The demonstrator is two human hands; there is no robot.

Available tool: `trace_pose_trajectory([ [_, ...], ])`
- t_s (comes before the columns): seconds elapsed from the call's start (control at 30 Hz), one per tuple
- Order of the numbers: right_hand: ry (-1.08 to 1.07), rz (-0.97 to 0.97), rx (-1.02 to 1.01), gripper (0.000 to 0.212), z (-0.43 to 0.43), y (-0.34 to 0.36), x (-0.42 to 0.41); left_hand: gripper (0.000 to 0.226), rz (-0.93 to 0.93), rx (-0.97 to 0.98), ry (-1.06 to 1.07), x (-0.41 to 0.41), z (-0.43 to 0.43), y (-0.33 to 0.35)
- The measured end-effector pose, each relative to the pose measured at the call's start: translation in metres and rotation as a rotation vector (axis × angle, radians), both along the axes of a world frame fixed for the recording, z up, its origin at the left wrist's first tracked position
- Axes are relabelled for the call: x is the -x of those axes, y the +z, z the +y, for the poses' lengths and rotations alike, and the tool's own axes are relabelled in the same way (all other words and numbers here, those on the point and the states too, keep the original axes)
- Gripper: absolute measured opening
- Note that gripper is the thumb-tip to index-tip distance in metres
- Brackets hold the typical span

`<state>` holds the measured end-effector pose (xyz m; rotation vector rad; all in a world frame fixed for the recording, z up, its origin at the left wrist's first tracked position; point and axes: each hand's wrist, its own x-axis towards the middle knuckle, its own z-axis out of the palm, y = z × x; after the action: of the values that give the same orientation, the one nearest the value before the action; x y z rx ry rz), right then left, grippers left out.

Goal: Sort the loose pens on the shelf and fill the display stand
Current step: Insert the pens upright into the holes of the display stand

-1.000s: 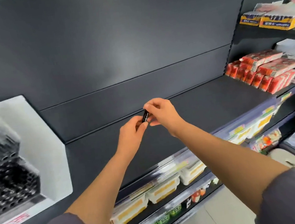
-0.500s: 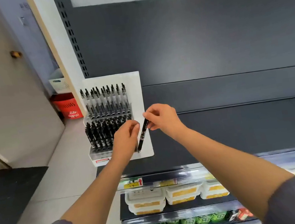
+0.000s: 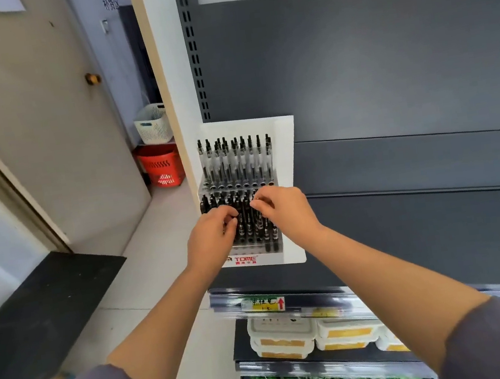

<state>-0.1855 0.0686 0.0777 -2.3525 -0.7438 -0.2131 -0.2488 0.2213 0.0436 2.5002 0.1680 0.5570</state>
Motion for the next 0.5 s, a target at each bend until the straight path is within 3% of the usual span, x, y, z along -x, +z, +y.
trace_pose_trajectory([
  [0.17, -0.09, -0.141, 0.119, 0.025, 0.012, -0.003, -0.014, 0.02, 0.0, -0.007, -0.022, -0.007, 0.005, -0.006],
  [0.5, -0.118, -0.182, 0.247, 0.026, 0.022, -0.023, -0.021, 0.022, 0.012, 0.008, -0.013, -0.016, 0.014, -0.013],
])
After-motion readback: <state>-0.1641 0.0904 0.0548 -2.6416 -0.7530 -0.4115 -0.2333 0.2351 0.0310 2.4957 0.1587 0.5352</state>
